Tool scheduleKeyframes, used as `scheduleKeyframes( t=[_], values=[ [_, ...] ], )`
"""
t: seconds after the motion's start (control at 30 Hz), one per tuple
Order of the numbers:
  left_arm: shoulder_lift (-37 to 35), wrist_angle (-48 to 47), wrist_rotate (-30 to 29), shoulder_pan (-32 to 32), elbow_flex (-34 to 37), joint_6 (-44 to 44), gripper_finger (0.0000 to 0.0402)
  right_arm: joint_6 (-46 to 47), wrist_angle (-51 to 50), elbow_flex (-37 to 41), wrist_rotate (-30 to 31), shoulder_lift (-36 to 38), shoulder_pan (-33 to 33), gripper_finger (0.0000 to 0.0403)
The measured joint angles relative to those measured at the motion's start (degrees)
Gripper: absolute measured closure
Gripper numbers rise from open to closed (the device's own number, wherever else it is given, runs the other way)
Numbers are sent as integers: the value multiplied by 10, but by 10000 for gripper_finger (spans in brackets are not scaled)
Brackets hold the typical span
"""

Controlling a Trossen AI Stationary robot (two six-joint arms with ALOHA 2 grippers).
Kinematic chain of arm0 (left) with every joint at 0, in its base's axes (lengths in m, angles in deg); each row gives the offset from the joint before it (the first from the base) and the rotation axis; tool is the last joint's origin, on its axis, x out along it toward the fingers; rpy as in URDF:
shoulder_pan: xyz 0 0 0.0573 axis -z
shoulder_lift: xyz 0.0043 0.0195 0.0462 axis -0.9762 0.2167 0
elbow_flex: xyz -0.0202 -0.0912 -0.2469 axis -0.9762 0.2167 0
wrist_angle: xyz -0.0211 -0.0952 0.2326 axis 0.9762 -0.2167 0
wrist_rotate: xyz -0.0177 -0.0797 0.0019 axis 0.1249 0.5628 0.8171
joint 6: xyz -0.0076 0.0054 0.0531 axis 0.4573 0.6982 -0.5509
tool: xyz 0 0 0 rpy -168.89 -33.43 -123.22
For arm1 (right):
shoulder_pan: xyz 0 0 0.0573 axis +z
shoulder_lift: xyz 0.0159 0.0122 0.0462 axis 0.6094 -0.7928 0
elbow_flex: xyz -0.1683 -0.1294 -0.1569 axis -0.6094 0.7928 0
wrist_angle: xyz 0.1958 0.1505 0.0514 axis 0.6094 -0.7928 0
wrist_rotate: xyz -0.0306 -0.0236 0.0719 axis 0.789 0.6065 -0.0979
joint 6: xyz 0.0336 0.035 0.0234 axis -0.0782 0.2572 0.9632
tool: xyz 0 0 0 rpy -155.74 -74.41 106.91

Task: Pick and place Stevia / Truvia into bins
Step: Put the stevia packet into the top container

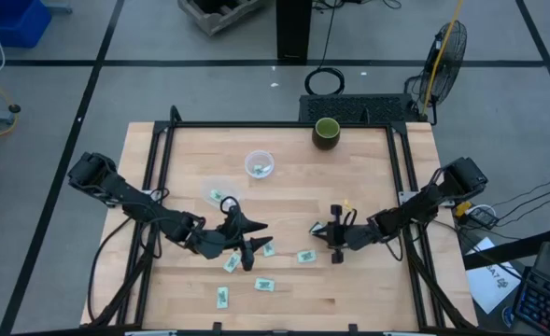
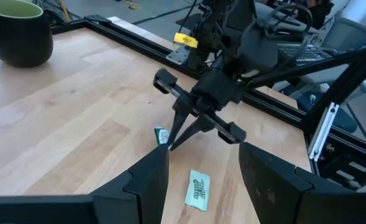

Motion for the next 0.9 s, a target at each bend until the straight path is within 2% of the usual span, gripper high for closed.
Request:
scheduleKeyframes(
  t=[0.13, 0.37, 0.47, 0.57, 0.7, 0.9],
  values=[
    [0, 0, -1, 0, 0, -1, 201, -54, 56, -10, -14, 0, -21, 383],
    [0, 1, -23, 4, 0, -12, 201, -112, 36, -89, -75, 0, -83, 388],
    [0, 5, -64, 16, 0, -23, 201, -122, 25, -125, -108, 1, -120, 386],
    [0, 19, -130, 39, 0, -31, 201, -124, -12, -157, -154, 1, -163, 386],
    [-8, 69, -199, 75, 0, -107, 201, -128, -40, -197, -200, 1, -218, 386],
    [-17, 148, -213, 116, 0, -218, 201, -127, -76, -264, -270, -23, -292, 386]
  ],
)
